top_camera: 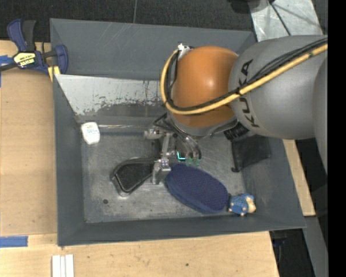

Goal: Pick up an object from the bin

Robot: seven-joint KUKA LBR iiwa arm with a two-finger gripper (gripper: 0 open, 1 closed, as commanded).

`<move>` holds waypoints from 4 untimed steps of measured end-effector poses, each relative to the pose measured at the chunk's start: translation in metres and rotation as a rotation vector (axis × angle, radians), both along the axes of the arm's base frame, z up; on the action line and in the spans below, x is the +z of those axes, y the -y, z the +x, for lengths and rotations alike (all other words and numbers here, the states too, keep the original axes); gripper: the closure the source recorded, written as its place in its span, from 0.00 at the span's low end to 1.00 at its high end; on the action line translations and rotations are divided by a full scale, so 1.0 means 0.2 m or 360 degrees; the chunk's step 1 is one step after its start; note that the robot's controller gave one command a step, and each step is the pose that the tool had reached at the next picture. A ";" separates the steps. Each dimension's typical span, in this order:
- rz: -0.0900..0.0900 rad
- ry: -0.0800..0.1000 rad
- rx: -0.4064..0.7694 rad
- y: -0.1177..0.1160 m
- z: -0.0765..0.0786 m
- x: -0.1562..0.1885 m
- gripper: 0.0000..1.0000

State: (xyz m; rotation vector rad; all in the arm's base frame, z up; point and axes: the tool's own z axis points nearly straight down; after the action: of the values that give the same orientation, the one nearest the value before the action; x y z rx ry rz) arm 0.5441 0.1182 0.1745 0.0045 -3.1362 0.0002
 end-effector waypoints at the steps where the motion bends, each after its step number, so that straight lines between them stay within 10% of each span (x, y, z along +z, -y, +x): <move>1: 0.0002 0.0017 0.0512 0.02 0.10 -0.50 0.00; 4: 0.0004 0.0020 0.0496 0.02 0.12 -0.48 0.00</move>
Offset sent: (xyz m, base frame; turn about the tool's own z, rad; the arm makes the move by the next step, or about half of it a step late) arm 0.0179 -0.0044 -0.1045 -0.3221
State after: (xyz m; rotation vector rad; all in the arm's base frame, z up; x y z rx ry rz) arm 0.5690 0.1134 0.0777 0.4933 -3.1098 -0.0027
